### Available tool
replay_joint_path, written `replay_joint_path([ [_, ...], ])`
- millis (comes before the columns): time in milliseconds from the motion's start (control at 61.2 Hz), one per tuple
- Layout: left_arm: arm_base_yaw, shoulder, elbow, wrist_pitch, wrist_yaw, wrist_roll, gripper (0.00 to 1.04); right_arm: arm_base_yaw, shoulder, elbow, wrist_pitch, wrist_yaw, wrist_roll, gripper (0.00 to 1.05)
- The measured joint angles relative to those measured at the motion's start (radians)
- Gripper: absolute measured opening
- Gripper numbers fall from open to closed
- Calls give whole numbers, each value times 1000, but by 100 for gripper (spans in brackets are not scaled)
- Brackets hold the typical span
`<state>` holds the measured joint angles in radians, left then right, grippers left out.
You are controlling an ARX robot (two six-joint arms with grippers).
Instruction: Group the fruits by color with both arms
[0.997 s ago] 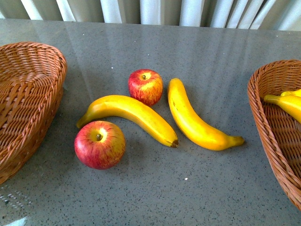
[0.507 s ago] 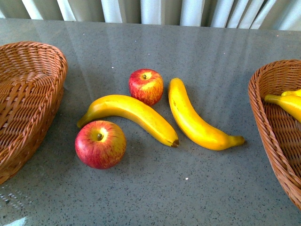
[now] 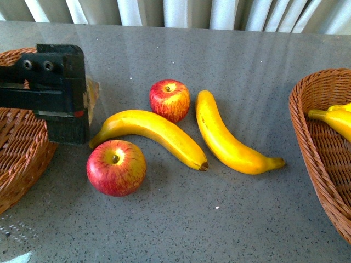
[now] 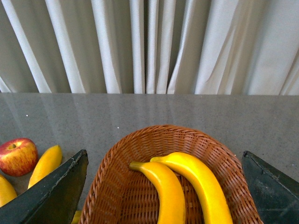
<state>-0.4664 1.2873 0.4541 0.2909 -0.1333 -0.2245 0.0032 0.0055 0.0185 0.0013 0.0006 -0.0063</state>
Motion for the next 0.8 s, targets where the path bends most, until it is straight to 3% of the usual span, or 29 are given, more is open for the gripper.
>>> replay_joint_path([
  [801,-69,270,-21,214,41,108,95,0,0,0,0,0,0,96],
])
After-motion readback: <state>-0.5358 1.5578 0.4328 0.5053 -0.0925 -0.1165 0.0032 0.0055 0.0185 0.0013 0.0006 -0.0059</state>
